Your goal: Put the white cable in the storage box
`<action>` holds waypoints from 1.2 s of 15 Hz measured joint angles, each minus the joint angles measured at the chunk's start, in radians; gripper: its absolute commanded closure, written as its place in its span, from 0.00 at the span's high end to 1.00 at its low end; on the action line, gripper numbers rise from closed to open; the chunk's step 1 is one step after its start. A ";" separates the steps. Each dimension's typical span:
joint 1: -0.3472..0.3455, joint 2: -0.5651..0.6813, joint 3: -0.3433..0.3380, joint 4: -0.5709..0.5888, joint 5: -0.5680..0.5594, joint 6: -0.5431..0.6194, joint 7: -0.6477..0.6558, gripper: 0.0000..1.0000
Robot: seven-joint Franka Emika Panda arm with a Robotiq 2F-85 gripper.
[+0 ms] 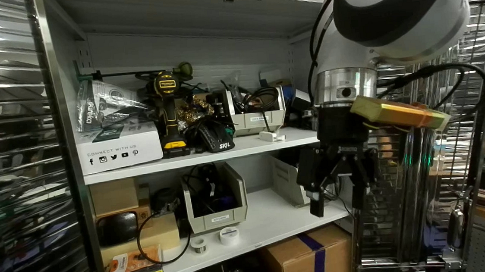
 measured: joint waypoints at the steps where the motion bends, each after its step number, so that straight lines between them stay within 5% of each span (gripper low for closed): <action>1: -0.013 0.020 -0.007 0.030 -0.024 0.009 -0.001 1.00; 9: -0.066 0.322 -0.033 0.354 -0.194 0.083 0.003 1.00; 18: -0.066 0.503 -0.084 0.731 -0.406 -0.016 0.055 1.00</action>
